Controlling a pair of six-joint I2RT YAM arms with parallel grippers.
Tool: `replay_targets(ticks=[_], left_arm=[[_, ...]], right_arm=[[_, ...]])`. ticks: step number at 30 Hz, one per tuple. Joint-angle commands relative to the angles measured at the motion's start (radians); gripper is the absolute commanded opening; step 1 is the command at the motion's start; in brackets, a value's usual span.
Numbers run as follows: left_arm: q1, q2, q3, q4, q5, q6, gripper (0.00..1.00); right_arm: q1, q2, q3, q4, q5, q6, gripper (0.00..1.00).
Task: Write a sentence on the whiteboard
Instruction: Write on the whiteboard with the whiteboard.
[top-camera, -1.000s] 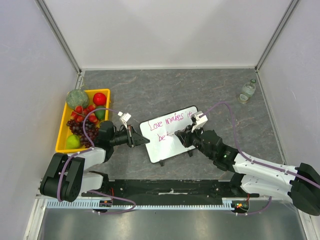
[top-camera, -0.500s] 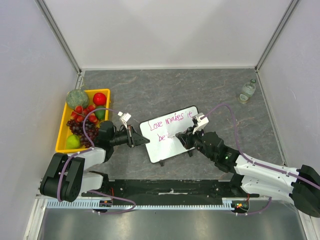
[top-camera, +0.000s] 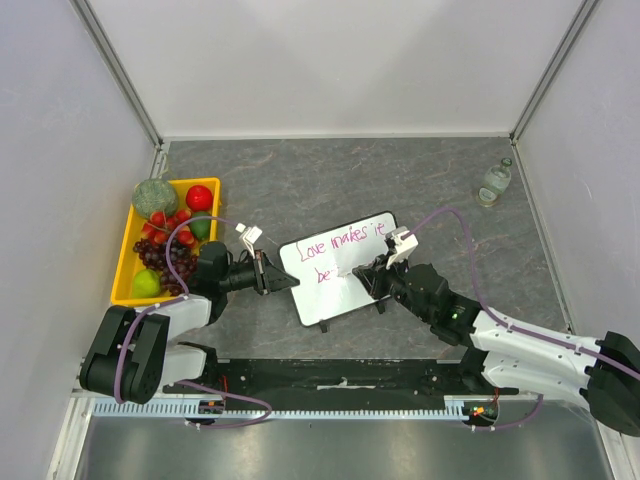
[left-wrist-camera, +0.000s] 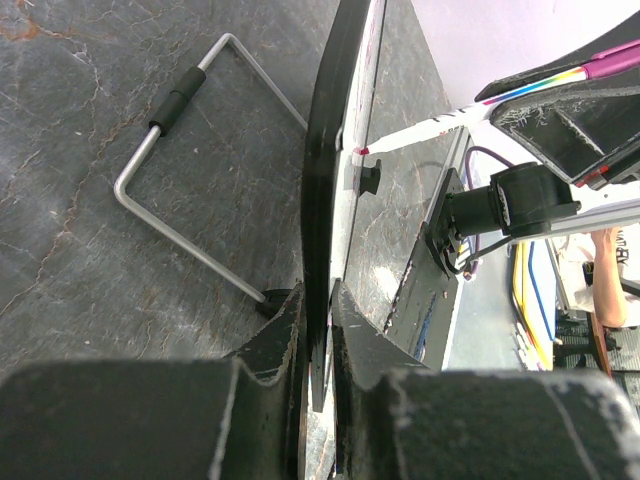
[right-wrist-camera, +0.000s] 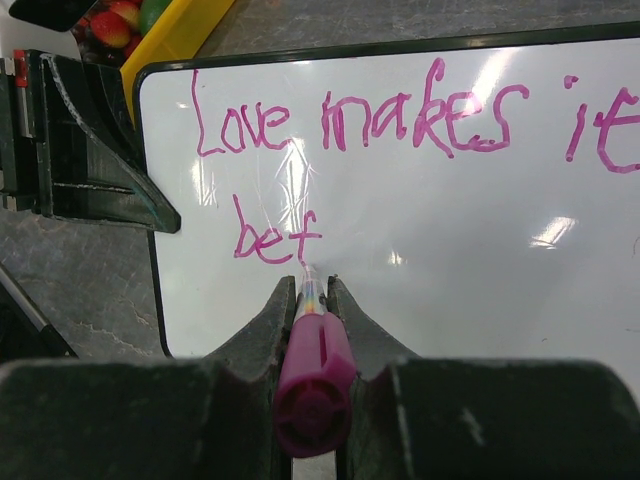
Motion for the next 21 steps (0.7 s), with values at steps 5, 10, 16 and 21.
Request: replay_targets(ticks=[5,10,16,21], left_arm=[[0.0,0.006,0.018,0.02,-0.009,0.025,0.02],[-0.002,0.006,0.018,0.02,-0.009,0.026,0.02],[0.0,0.005,0.018,0.021,-0.009,0.028,0.02],[0.0,0.005,0.018,0.02,-0.007,0.028,0.02]], right_arm=[[-0.006,-0.029,0.059,-0.027,0.036,-0.029,0.0],[-0.016,-0.03,0.115,-0.022,0.004,-0.034,0.0],[-0.048,-0.042,0.132,-0.022,-0.044,-0.026,0.0],[-0.093,-0.075,0.115,-0.038,-0.076,-0.017,0.0]])
